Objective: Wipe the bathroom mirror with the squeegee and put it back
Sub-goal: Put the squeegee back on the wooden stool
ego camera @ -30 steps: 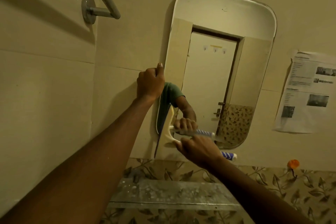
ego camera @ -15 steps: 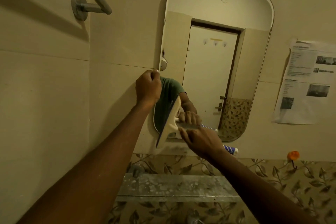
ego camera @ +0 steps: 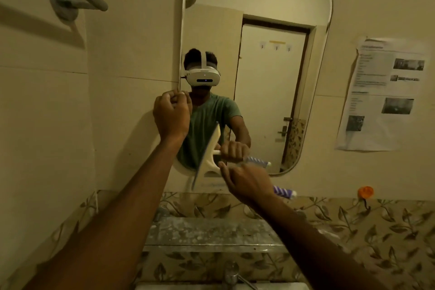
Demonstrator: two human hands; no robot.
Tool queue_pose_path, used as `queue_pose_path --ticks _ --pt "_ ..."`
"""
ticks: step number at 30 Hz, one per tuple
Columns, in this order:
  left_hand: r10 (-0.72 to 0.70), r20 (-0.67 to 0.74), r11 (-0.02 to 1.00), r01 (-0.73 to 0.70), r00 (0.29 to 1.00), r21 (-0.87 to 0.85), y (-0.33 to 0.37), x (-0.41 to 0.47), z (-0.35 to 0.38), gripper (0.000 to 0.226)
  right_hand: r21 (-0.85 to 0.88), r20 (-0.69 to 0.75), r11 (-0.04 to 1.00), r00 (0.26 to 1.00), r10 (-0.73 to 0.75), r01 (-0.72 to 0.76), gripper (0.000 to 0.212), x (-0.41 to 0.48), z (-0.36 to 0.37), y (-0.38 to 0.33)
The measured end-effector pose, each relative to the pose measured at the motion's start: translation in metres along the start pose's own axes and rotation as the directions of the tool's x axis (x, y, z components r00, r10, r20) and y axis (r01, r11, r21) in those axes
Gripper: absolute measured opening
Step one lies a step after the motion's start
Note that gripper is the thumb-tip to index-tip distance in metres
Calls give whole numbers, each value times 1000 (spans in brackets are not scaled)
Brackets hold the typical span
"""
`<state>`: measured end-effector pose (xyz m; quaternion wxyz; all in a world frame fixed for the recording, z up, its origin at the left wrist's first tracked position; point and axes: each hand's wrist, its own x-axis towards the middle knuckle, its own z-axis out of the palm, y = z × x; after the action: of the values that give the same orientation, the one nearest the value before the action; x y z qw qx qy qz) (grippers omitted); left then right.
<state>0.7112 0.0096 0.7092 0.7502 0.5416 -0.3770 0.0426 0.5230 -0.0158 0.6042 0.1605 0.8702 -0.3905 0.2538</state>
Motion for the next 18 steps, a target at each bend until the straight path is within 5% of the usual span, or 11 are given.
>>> queue_pose_path --ticks 6,12,18 --pt "-51 -45 998 49 998 -48 7 -13 14 40 25 70 994 992 105 -107 39 -8 2 44" --pt "-28 -92 999 26 995 -23 9 -23 22 57 -47 64 960 958 279 -276 40 -42 4 103" --pt "49 -85 996 -43 995 73 3 -38 25 49 -50 155 946 933 324 -320 30 -73 9 149"
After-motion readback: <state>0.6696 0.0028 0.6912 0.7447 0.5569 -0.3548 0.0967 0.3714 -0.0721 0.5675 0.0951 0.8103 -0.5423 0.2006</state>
